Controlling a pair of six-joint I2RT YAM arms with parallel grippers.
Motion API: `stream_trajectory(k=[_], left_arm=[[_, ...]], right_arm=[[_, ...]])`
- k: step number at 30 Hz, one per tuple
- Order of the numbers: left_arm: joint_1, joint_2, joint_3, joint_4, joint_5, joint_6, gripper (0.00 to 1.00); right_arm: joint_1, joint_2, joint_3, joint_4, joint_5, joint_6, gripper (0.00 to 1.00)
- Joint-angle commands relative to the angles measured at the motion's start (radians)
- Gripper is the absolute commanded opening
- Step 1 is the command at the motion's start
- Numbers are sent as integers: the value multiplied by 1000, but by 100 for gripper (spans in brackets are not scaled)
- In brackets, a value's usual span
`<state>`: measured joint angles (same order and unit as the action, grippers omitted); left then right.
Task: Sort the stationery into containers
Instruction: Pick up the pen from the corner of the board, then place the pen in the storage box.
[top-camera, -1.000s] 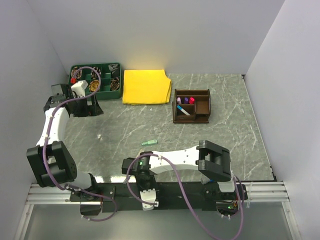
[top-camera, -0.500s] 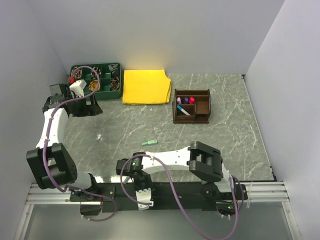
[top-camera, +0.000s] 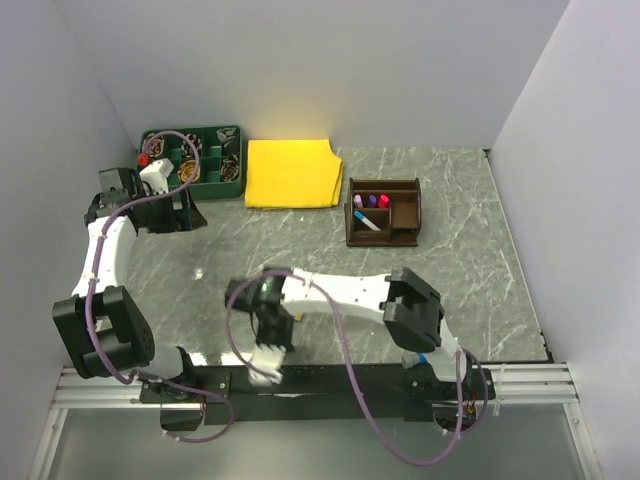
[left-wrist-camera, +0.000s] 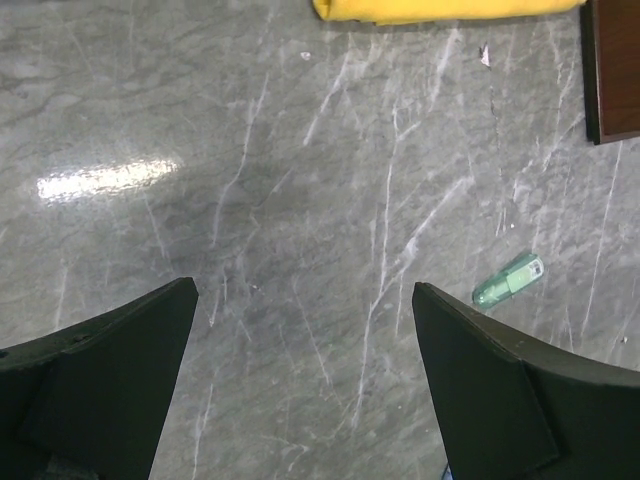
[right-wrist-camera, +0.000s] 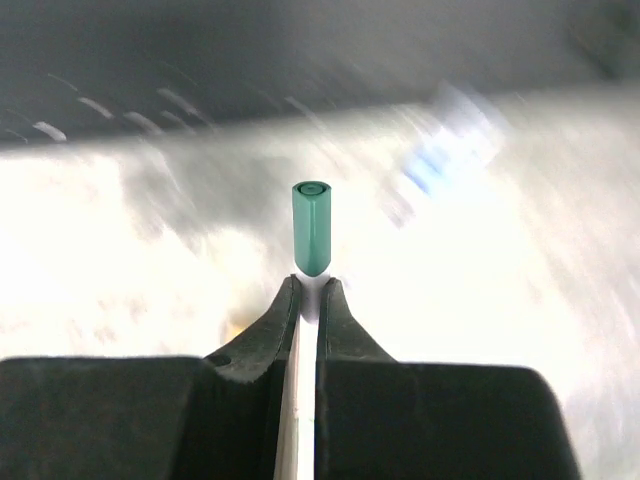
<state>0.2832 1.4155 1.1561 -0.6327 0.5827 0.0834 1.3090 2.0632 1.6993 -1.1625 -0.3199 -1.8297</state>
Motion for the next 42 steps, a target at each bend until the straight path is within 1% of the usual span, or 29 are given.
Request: stream_trajectory(k=[1, 2, 3, 4, 5, 6, 7, 8, 9, 10, 11, 13, 15, 16, 17, 18, 19, 21, 22, 23, 24, 25, 26, 27, 30, 34, 36, 39, 42], left_arm=[[-53, 8, 50, 33, 68, 5, 96], [-79, 19, 57, 27, 62, 22, 96], [-107, 28, 69, 22, 48, 39, 96], [-163, 42, 71, 22, 36, 68, 97], [-188, 48, 68, 34, 22, 76, 96], [-225, 49, 53, 47, 19, 81, 96], [-240, 51, 42, 62, 20, 81, 96], [-251, 51, 28, 76, 31, 78, 97], [-263, 51, 4, 105, 34, 70, 96], [-278, 50, -7, 117, 39, 53, 96], [-277, 46, -19, 129, 45, 47, 96], [-329, 42, -41, 143, 43, 33, 96], [-351, 43, -35, 134, 55, 33, 96], [-354, 52, -23, 102, 60, 45, 96], [-355, 60, -9, 79, 71, 59, 96], [-355, 69, 32, 42, 91, 76, 96], [-354, 89, 56, -35, 103, 123, 97], [-354, 100, 109, -129, 126, 195, 96], [-355, 105, 120, -171, 141, 276, 97], [-355, 109, 134, -258, 143, 317, 100], [-355, 115, 169, -297, 143, 353, 99], [-355, 137, 189, -333, 126, 383, 99], [-355, 151, 210, -384, 120, 383, 99], [-355, 164, 247, -409, 121, 383, 99], [-363, 200, 264, -414, 91, 354, 99], [-377, 210, 246, -341, -64, 303, 99], [-377, 218, 255, -341, -134, 306, 99], [-377, 238, 278, -358, -194, 331, 99], [-377, 247, 286, -364, -201, 328, 100]], right_arm=[[-152, -15, 376, -98, -120, 340, 0], [-186, -3, 435, -109, -149, 410, 0], [-221, 12, 485, -103, -216, 554, 0], [-300, 11, 538, -88, -243, 626, 0], [-339, 5, 542, -16, -264, 706, 0], [-385, -26, 527, 39, -309, 874, 0], [-427, -49, 463, 99, -327, 956, 0], [-511, -73, 418, 235, -344, 1040, 0], [-549, -119, 375, 295, -355, 1181, 0], [-579, -136, 320, 335, -360, 1225, 0], [-629, -149, 301, 362, -358, 1247, 0], [-665, -181, 255, 354, -360, 1239, 0], [-730, -228, 220, 359, -396, 1236, 0], [-750, -250, 156, 375, -412, 1232, 0], [-769, -277, 113, 430, -426, 1215, 0], [-815, -335, 67, 466, -430, 1206, 0], [-836, -365, -26, 545, -438, 1202, 0], [-907, -432, -108, 607, -472, 1187, 0], [-930, -449, -178, 625, -481, 1166, 0], [-947, -466, -217, 665, -482, 1112, 0], [-964, -509, -260, 699, -476, 1095, 0], [-996, -531, -348, 742, -469, 1087, 0], [-1013, -567, -387, 830, -459, 1093, 0], [-1030, -581, -420, 871, -449, 1101, 0], [-1074, -610, -506, 967, -446, 1077, 0], [-1105, -621, -639, 1136, -436, 1040, 0], [-1119, -608, -652, 1161, -438, 1017, 0], [-1136, -586, -667, 1209, -453, 992, 0], [-1154, -566, -678, 1242, -469, 977, 0]])
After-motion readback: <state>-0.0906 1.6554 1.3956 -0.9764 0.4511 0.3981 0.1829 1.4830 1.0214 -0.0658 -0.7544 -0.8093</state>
